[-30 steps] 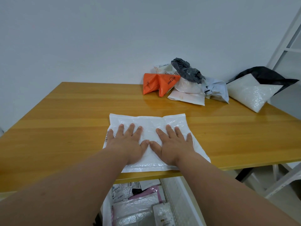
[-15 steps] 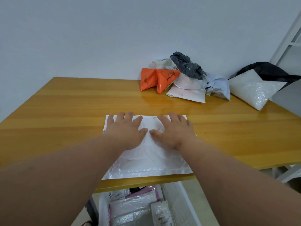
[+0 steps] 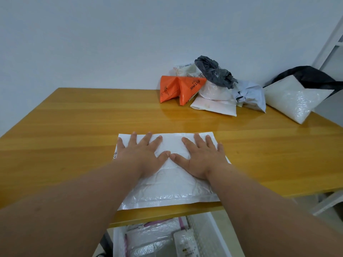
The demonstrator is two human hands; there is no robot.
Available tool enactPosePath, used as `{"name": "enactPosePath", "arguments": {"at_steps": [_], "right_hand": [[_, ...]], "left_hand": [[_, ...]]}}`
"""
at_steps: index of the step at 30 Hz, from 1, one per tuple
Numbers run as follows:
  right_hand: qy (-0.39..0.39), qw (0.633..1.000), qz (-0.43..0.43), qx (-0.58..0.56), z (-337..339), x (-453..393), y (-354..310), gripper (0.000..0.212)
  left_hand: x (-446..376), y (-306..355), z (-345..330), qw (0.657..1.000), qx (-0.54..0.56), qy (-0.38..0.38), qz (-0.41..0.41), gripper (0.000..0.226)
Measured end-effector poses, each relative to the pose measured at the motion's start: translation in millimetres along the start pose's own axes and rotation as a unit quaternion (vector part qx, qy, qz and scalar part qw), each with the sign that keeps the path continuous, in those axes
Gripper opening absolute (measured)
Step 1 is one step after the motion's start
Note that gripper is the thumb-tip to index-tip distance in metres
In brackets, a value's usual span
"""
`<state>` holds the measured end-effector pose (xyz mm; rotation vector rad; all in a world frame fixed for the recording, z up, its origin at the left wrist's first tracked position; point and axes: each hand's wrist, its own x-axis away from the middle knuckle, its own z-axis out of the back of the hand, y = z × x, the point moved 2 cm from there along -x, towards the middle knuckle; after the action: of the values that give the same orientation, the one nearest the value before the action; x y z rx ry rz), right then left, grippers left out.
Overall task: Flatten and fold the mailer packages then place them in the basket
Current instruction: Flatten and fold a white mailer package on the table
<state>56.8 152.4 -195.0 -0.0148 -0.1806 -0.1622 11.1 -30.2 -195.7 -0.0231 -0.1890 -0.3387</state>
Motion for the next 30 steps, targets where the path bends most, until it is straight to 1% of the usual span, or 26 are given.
{"name": "enactPosePath", "arguments": {"at_steps": [5,11,15,16,18,19,20,21,22,24,25,27,30], "right_hand": [[0.001,1.0,0.001,-0.008,0,0,0,0.098],[-0.001,1.0,-0.001,-0.01,1,0,0,0.095],[-0.02,1.0,-0.006,0.011,7,2,-2,0.093],[-0.015,0.999,-0.003,0.028,9,4,-5,0.091],[0.038,0.998,0.026,0.047,16,7,-13,0.08],[0.071,0.995,0.049,0.041,20,10,-18,0.074],[0.09,0.993,0.069,0.026,23,13,-23,0.068],[0.088,0.993,0.08,0.006,24,16,-27,0.064],[0.071,0.994,0.081,-0.013,23,19,-30,0.06],[0.027,0.996,0.076,-0.032,15,24,-33,0.058],[0.01,0.997,0.075,-0.034,9,27,-34,0.059],[0.0,0.997,0.074,-0.035,-2,31,-35,0.062],[0.013,0.997,0.073,-0.037,-8,31,-34,0.064]], "left_hand": [[-2,1,-1,1.0,-0.002,-0.006,0.004,0.069],[-2,1,0,1.0,0.0,-0.007,0.003,0.069],[1,0,3,1.0,-0.006,-0.015,0.006,0.069],[3,0,6,1.0,-0.017,-0.004,0.003,0.068],[7,2,11,0.998,-0.05,0.046,-0.021,0.064],[10,3,13,0.996,-0.056,0.067,-0.036,0.062],[12,3,14,0.995,-0.047,0.07,-0.046,0.061],[14,2,14,0.997,-0.027,0.056,-0.047,0.061],[16,-1,13,0.999,-0.005,0.03,-0.04,0.063],[21,-5,7,0.999,0.019,-0.02,-0.025,0.067],[23,-7,3,0.999,0.021,-0.033,-0.023,0.068],[27,-8,-3,0.999,0.02,-0.033,-0.026,0.07],[30,-7,-9,0.999,0.02,-0.012,-0.027,0.072]]}}
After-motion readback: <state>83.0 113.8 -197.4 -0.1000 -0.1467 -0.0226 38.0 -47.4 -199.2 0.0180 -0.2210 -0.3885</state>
